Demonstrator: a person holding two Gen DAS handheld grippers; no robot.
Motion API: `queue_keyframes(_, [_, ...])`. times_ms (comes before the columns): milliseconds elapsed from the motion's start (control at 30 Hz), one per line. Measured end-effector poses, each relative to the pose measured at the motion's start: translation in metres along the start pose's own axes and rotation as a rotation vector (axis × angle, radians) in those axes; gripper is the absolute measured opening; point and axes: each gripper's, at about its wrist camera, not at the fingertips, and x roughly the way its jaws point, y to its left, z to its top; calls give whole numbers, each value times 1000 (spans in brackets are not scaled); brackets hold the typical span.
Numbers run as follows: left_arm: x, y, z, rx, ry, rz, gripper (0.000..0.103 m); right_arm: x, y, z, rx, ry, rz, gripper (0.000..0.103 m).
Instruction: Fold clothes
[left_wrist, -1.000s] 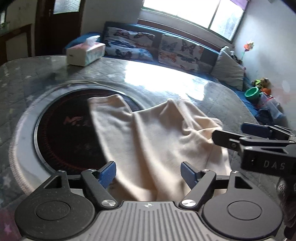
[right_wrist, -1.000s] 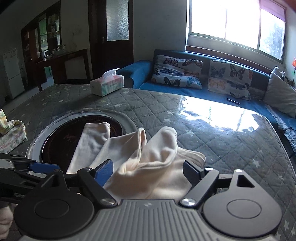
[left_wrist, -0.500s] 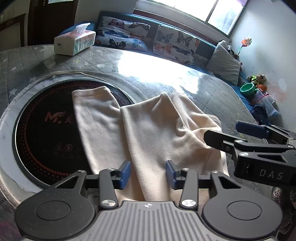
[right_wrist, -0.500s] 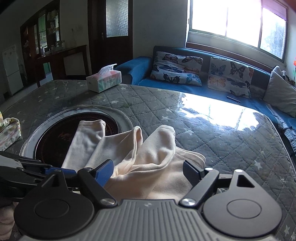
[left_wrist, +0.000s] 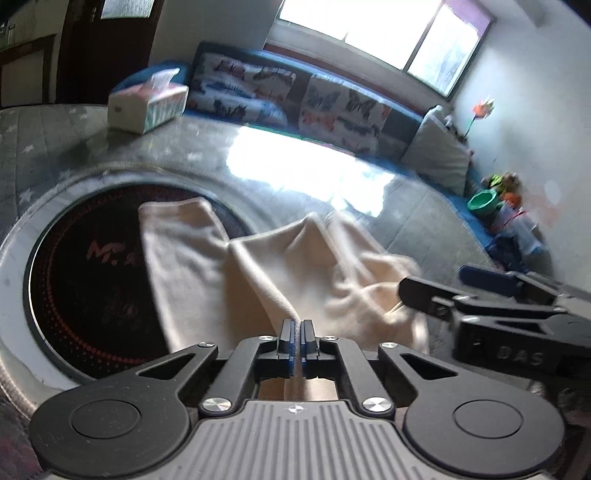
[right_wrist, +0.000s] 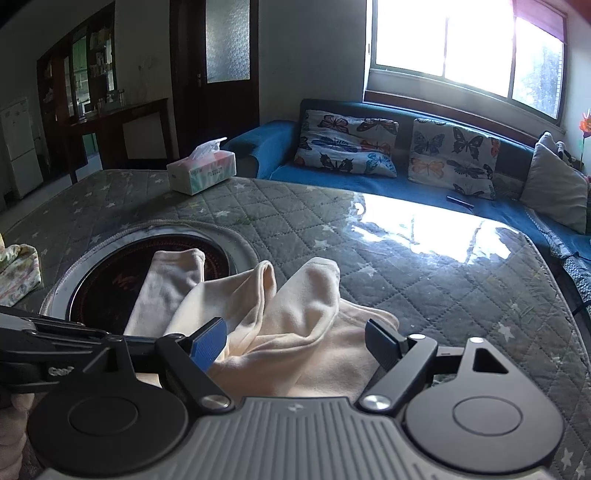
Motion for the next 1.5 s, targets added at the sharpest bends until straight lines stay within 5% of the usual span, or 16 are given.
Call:
queue_keyframes(200, [-14, -19, -3, 35, -66, -113, 2, -9, -9, 7, 17, -26, 15, 84])
queue_keyframes(400, [-6, -45, -24, 105, -36, -202, 2, -9, -5, 19, -12, -18, 114, 83])
queue_keyframes(600, [2, -60, -44, 159, 0, -244, 3, 18, 15, 11, -93, 92, 197, 67])
queue_keyframes(667, [3, -59, -48, 166, 11, -249, 3, 27, 16, 5, -98, 117, 198, 55])
queue_keyframes(733, [3, -56, -50, 166, 23, -254, 3, 33, 12, -1, -82, 135, 202, 29])
queue_keyframes(933, [-8, -49, -54, 177, 38, -311, 8, 15, -9, -9, -31, 75, 157, 5])
queue_keyframes(1233, [-42, -29, -56, 201, -22, -394, 17, -49, -55, -21, 15, -44, 17, 4])
queue_keyframes(1367, [-48, -18, -51, 176, -58, -354, 31, -83, -76, -40, 38, -75, -63, 4])
queue_keyframes(1500, [-37, -8, -47, 163, -49, -263, 31, -113, -94, -66, 77, -73, -136, 4])
